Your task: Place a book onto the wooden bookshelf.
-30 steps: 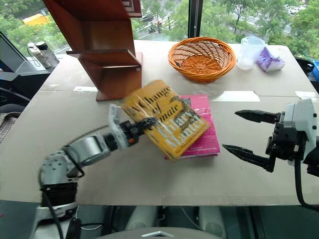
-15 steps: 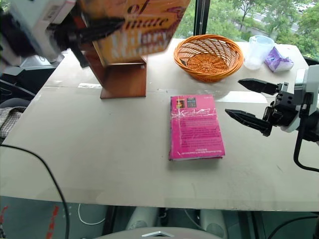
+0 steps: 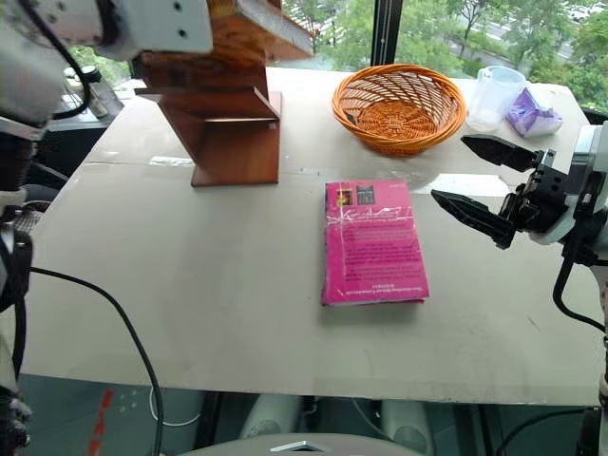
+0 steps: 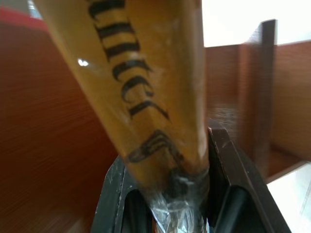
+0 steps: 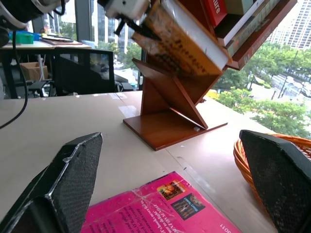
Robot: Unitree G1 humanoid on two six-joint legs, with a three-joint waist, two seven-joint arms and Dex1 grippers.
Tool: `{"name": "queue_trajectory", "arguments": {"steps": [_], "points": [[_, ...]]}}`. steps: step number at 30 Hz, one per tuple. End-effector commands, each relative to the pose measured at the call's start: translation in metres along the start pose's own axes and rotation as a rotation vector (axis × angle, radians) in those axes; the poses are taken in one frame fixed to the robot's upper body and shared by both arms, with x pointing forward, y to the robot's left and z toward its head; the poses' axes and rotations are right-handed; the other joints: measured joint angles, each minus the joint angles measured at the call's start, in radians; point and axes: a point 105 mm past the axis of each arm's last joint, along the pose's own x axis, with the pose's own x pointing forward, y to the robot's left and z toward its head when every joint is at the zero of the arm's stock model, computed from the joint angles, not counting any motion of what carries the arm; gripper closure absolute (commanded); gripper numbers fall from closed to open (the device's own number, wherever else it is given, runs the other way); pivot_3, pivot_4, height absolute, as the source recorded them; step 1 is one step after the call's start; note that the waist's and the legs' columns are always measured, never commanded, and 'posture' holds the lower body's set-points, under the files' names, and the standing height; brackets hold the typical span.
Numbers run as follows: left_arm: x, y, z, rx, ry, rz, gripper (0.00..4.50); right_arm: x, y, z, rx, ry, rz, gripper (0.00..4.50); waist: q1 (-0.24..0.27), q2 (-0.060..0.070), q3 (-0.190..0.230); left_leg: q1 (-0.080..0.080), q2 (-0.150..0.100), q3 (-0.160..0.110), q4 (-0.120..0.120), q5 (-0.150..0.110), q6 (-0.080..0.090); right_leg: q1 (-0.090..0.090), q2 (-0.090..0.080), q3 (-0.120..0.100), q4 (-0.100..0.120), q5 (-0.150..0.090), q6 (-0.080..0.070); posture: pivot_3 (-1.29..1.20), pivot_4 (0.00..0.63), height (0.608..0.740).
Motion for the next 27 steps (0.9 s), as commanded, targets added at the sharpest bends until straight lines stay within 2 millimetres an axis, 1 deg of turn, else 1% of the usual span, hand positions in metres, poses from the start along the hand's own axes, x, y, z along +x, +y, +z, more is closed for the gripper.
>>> {"name": "queue_trajectory", "arguments": {"steps": [1,4,6,7,8,10,11,12,14,16,19,20,22,25,26,27], "points": [[0.011,0.01,-0.018,-0.017,0.114,0.017,3.8,-0.001,0.005,0.015,-0.058,-0.041,-0.012,0.0,0.0,-0.001,0.0,0.0,0.0,0.0,0.001,0.0,0.0,-0.002,0.0,0.001,0.003,0.0,0.0,0.0,0.15,0.733],[0.023,0.008,-0.02,-0.023,0.16,-0.008,3.8,0.0,0.008,0.017,-0.06,-0.043,-0.013,0.0,-0.001,0.0,0.0,0.002,0.0,0.001,0.001,0.0,0.0,-0.002,0.001,0.001,0.005,0.0,0.0,0.0,0.15,0.733],[0.027,0.004,-0.02,-0.061,0.163,-0.039,2.77,0.002,0.011,0.019,-0.066,-0.046,-0.015,0.0,-0.009,0.001,0.0,0.004,0.001,-0.001,0.002,0.0,0.0,-0.002,0.001,0.002,0.009,0.0,0.0,0.0,0.15,0.733],[0.027,0.003,-0.02,-0.073,0.161,-0.048,2.45,0.002,0.011,0.02,-0.069,-0.047,-0.019,0.0,-0.013,0.001,0.0,0.005,0.001,-0.003,0.002,0.0,0.0,-0.002,0.001,0.003,0.01,-0.002,-0.004,0.0,0.15,0.733],[0.027,0.002,-0.018,-0.081,0.155,-0.054,1.99,0.002,0.011,0.021,-0.074,-0.048,-0.026,0.0,-0.02,0.0,0.0,0.004,0.001,-0.003,0.002,0.0,0.0,-0.003,0.001,0.003,0.011,-0.002,-0.004,0.0,0.15,0.733],[0.022,0.004,-0.013,-0.108,0.124,-0.059,1.04,0.001,0.006,0.026,-0.089,-0.071,-0.053,0.0,-0.027,-0.001,0.001,0.001,0.002,-0.002,0.003,0.0,0.0,-0.006,0.001,0.005,0.013,0.0,0.0,0.0,0.15,0.733],[0.019,0.004,-0.009,-0.123,0.105,-0.067,0.45,0.001,0.004,0.029,-0.092,-0.081,-0.062,0.0,-0.027,-0.001,0.001,0.0,0.002,-0.002,0.004,0.0,0.0,-0.008,0.001,0.006,0.014,0.0,-0.001,0.0,0.15,0.733],[0.013,0.006,-0.007,-0.135,0.09,-0.063,0.05,0.001,0.002,0.031,-0.102,-0.087,-0.07,0.0,-0.027,-0.001,0.001,0.0,0.002,-0.001,0.004,0.0,0.0,-0.008,0.001,0.007,0.014,0.001,-0.003,0.0,0.15,0.733],[0.001,0.007,-0.006,-0.163,0.072,-0.062,0.05,0.002,-0.001,0.032,-0.101,-0.095,-0.074,0.0,-0.027,-0.001,0.001,-0.001,0.001,0.001,0.003,0.0,-0.001,-0.009,0.001,0.008,0.014,0.001,-0.002,0.0,0.15,0.733],[-0.012,0.009,-0.009,-0.202,0.067,-0.043,0.05,0.004,-0.003,0.033,-0.096,-0.101,-0.071,0.0,-0.027,-0.001,0.001,-0.001,0.001,0.001,0.003,0.0,-0.001,-0.009,0.0,0.009,0.014,0.0,-0.001,0.0,0.15,0.733],[-0.035,0.003,-0.014,-0.266,0.055,-0.045,0.05,0.006,-0.008,0.033,-0.1,-0.103,-0.071,0.0,-0.029,-0.001,0.001,-0.002,0.001,0.002,0.003,0.001,-0.001,-0.011,0.0,0.01,0.014,0.0,-0.001,0.0,0.15,0.733],[-0.043,-0.002,-0.012,-0.326,0.02,-0.062,0.05,0.007,-0.01,0.033,-0.1,-0.103,-0.069,0.0,-0.029,-0.001,0.001,-0.002,0.001,0.003,0.003,0.001,-0.001,-0.011,0.0,0.01,0.014,0.0,-0.001,0.0,0.15,0.733],[-0.057,-0.008,-0.013,-0.365,0.005,-0.061,0.05,0.008,-0.011,0.034,-0.099,-0.104,-0.063,0.0,-0.031,-0.001,0.001,-0.002,0.001,0.003,0.003,0.0,-0.001,-0.011,0.001,0.011,0.015,0.0,-0.001,0.0,0.15,0.733],[-0.079,-0.015,0.006,-0.476,-0.152,-0.076,0.05,0.008,-0.014,0.035,-0.1,-0.105,-0.059,0.0,-0.026,-0.001,0.001,-0.001,0.001,0.003,0.004,0.0,-0.001,-0.011,0.0,0.011,0.018,0.0,-0.001,0.0,0.15,0.733],[-0.088,-0.016,0.016,-0.505,-0.222,-0.079,0.05,0.008,-0.015,0.035,-0.099,-0.103,-0.057,0.0,-0.024,-0.001,0.001,0.0,0.001,0.003,0.005,0.0,0.0,-0.011,0.0,0.011,0.019,0.0,-0.001,0.0,0.15,0.733],[-0.101,-0.02,0.035,-0.527,-0.338,-0.103,0.05,0.007,-0.016,0.035,-0.1,-0.094,-0.055,0.0,-0.022,-0.001,0.001,-0.001,0.001,0.002,0.007,0.0,0.0,-0.011,0.0,0.011,0.02,-0.001,0.001,0.0,0.15,0.733]]}}
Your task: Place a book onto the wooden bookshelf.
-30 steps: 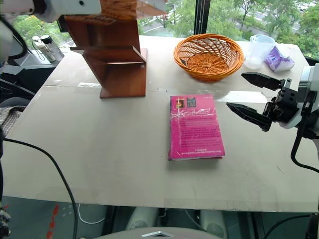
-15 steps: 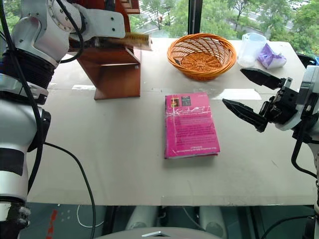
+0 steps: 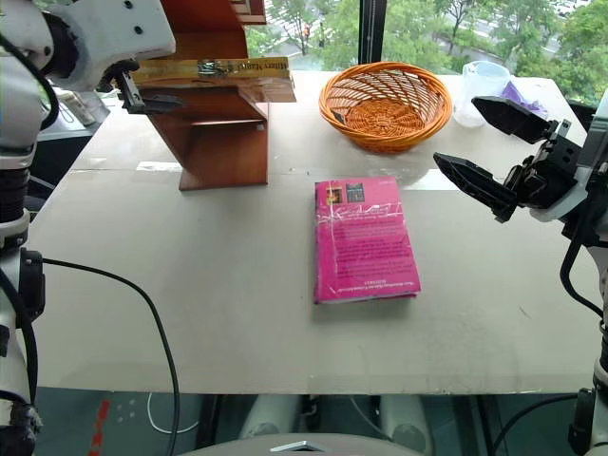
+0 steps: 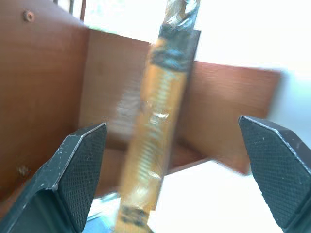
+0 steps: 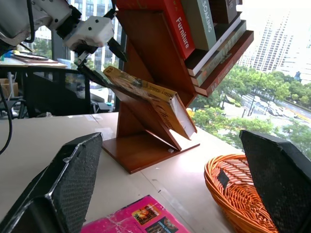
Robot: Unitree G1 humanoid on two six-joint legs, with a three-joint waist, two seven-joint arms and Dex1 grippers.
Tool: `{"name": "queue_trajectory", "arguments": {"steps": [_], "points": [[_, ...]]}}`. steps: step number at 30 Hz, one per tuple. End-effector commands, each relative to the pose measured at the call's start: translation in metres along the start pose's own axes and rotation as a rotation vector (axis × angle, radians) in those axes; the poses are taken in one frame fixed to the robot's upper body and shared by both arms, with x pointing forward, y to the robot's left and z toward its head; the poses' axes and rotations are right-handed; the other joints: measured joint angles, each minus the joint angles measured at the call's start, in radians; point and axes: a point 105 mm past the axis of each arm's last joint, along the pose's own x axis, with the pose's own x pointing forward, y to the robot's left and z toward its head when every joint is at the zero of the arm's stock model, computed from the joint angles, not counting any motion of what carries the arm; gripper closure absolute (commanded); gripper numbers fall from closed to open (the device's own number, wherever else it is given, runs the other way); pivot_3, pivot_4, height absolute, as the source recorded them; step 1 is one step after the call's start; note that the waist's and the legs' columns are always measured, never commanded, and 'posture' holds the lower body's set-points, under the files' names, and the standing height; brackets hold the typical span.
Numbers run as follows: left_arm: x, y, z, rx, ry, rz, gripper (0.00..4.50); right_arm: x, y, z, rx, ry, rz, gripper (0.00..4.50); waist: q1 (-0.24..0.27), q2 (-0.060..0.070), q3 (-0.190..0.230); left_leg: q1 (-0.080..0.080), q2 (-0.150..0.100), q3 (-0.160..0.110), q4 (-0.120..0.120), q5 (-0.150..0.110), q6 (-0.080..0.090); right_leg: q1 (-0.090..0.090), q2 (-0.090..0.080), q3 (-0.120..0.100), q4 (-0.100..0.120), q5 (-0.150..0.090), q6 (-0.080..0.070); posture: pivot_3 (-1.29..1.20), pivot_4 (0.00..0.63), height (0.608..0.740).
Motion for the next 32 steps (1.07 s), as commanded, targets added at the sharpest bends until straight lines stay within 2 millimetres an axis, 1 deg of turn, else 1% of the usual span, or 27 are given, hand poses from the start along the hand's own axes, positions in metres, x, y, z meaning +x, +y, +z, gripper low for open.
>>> {"name": "queue_trajectory", "arguments": {"steps": [1,2,4,5,7,8,10,11,12,14,15,16,18,19,20,21,23,25,26,28,29,32], "points": [[-0.04,-0.024,0.049,-0.041,-0.311,-0.062,0.05,-0.001,-0.002,0.014,-0.059,-0.012,0.012,0.0,0.002,0.0,0.0,0.0,0.0,0.0,0.001,0.0,0.0,0.0,0.0,0.0,0.0,0.0,0.0,0.0,0.15,0.733],[-0.047,-0.036,0.06,-0.091,-0.396,-0.104,0.05,-0.002,-0.002,0.014,-0.057,-0.007,0.012,0.0,0.002,0.0,0.0,0.0,0.0,-0.002,0.003,0.0,0.0,0.002,0.0,-0.001,0.001,0.0,0.001,0.0,0.15,0.733],[-0.049,-0.053,0.067,-0.193,-0.482,-0.152,0.05,-0.003,-0.003,0.015,-0.058,0.007,0.01,0.0,0.002,0.0,0.0,0.0,0.0,-0.003,0.006,0.0,0.0,0.004,0.0,-0.002,0.001,-0.001,0.001,0.0,0.15,0.733],[-0.044,-0.062,0.066,-0.254,-0.507,-0.169,0.05,-0.004,-0.003,0.015,-0.058,0.016,0.01,0.0,0.0,0.001,0.0,0.001,0.0,-0.003,0.006,0.0,0.0,0.005,0.0,-0.002,0.0,-0.001,0.001,0.0,0.15,0.733],[-0.026,-0.089,0.059,-0.326,-0.517,-0.212,0.05,-0.007,-0.004,0.015,-0.059,0.03,-0.001,0.0,-0.001,0.004,-0.002,0.004,-0.001,-0.003,0.006,0.0,0.001,0.008,0.0,-0.001,0.001,-0.001,0.001,0.0,0.15,0.733],[-0.017,-0.099,0.057,-0.4,-0.535,-0.226,0.05,-0.009,-0.003,0.015,-0.06,0.041,-0.005,0.0,-0.001,0.006,-0.003,0.005,-0.001,-0.003,0.006,0.0,0.001,0.008,0.0,-0.001,0.001,-0.001,0.001,0.0,0.15,0.733],[-0.001,-0.118,0.052,-0.534,-0.597,-0.237,0.05,-0.013,-0.001,0.012,-0.059,0.081,-0.017,0.0,0.0,0.004,-0.002,0.007,0.0,-0.004,0.006,0.0,0.0,0.009,0.001,0.0,0.003,-0.001,0.001,0.0,0.15,0.733],[0.008,-0.126,0.044,-0.587,-0.592,-0.222,0.05,-0.017,0.0,0.01,-0.054,0.099,-0.026,0.0,0.001,0.004,-0.002,0.006,0.0,-0.006,0.006,0.0,0.0,0.009,0.002,-0.001,0.003,-0.001,0.001,0.0,0.15,0.733],[0.015,-0.139,0.037,-0.604,-0.588,-0.229,0.05,-0.021,0.002,0.008,-0.051,0.125,-0.037,0.0,0.0,0.003,-0.002,0.005,0.0,-0.007,0.007,0.0,0.0,0.009,0.002,-0.002,0.003,0.001,-0.001,0.0,0.15,0.733],[0.023,-0.156,0.027,-0.667,-0.589,-0.233,0.05,-0.029,0.002,0.003,-0.05,0.164,-0.064,0.0,-0.004,0.003,-0.002,0.005,0.0,-0.006,0.007,0.0,0.0,0.009,0.002,0.0,0.003,0.002,-0.003,0.0,0.15,0.733],[0.031,-0.165,0.014,-0.667,-0.532,-0.224,0.05,-0.034,0.002,0.001,-0.04,0.175,-0.081,0.0,-0.003,0.003,-0.002,0.005,0.0,-0.006,0.007,0.0,0.0,0.009,0.002,0.0,0.003,0.002,-0.003,0.0,0.15,0.733],[0.037,-0.172,0.004,-0.66,-0.489,-0.215,0.05,-0.038,0.002,0.0,-0.032,0.18,-0.093,0.0,-0.003,0.003,-0.002,0.005,0.0,-0.006,0.007,0.0,0.0,0.009,0.001,0.0,0.003,0.002,-0.003,0.0,0.15,0.733],[0.046,-0.185,-0.027,-0.687,-0.408,-0.188,0.05,-0.047,0.003,-0.011,-0.024,0.247,-0.126,0.0,-0.001,0.003,-0.003,0.006,-0.001,-0.005,0.006,0.0,0.0,0.009,0.001,0.0,0.002,0.002,-0.003,0.0,0.15,0.733],[0.046,-0.191,-0.04,-0.703,-0.384,-0.202,0.05,-0.053,0.005,-0.017,-0.01,0.286,-0.138,0.0,0.001,0.003,-0.002,0.006,0.0,-0.005,0.006,0.0,0.0,0.009,0.001,0.001,0.002,0.002,-0.003,0.0,0.15,0.733],[0.045,-0.197,-0.05,-0.71,-0.369,-0.208,0.05,-0.06,0.006,-0.023,-0.004,0.328,-0.152,0.0,0.001,0.003,-0.002,0.006,0.0,-0.005,0.006,-0.001,0.001,0.009,0.0,0.0,0.002,0.0,-0.007,0.0,0.15,0.733],[0.043,-0.2,-0.054,-0.709,-0.365,-0.215,0.05,-0.065,0.007,-0.026,0.0,0.352,-0.16,0.0,0.001,0.003,-0.003,0.005,0.0,-0.006,0.006,-0.001,0.001,0.009,0.0,-0.001,0.002,-0.001,-0.007,0.0,0.15,0.733],[0.033,-0.208,-0.071,-0.734,-0.348,-0.246,0.05,-0.086,0.008,-0.04,0.015,0.457,-0.201,0.0,0.003,0.003,-0.003,0.005,0.0,-0.006,0.006,-0.001,0.001,0.009,-0.001,-0.001,0.002,-0.001,-0.007,0.0,0.15,0.733],[0.023,-0.214,-0.084,-0.747,-0.339,-0.27,0.05,-0.106,0.008,-0.051,0.023,0.549,-0.235,0.0,0.003,0.003,-0.003,0.004,0.0,-0.006,0.006,-0.001,0.001,0.009,-0.002,-0.002,0.0,-0.001,-0.008,0.0,0.15,0.733],[0.018,-0.218,-0.09,-0.761,-0.334,-0.287,0.05,-0.119,0.007,-0.059,0.035,0.609,-0.26,0.0,0.003,0.003,-0.003,0.004,-0.001,-0.006,0.006,-0.001,0.001,0.009,-0.003,-0.002,0.0,-0.001,-0.007,0.0,0.15,0.733],[0.01,-0.224,-0.1,-0.781,-0.314,-0.315,0.05,-0.142,0.007,-0.071,0.034,0.708,-0.288,0.0,0.003,0.003,-0.003,0.004,-0.001,-0.006,0.006,-0.001,0.001,0.009,-0.004,-0.003,-0.001,-0.001,-0.007,0.0,0.15,0.733],[0.008,-0.226,-0.103,-0.785,-0.307,-0.326,0.05,-0.148,0.007,-0.074,0.028,0.737,-0.291,0.0,0.002,0.003,-0.003,0.004,0.0,-0.006,0.006,-0.001,0.001,0.009,-0.008,-0.003,-0.001,-0.001,-0.007,0.0,0.15,0.733],[0.002,-0.229,-0.104,-0.814,-0.313,-0.368,0.05,-0.162,0.004,-0.077,0.035,0.774,-0.302,0.0,0.002,0.004,-0.004,0.005,0.0,-0.007,0.006,-0.001,0.001,0.009,-0.008,-0.004,-0.002,-0.003,-0.004,0.0,0.15,0.733]]}}
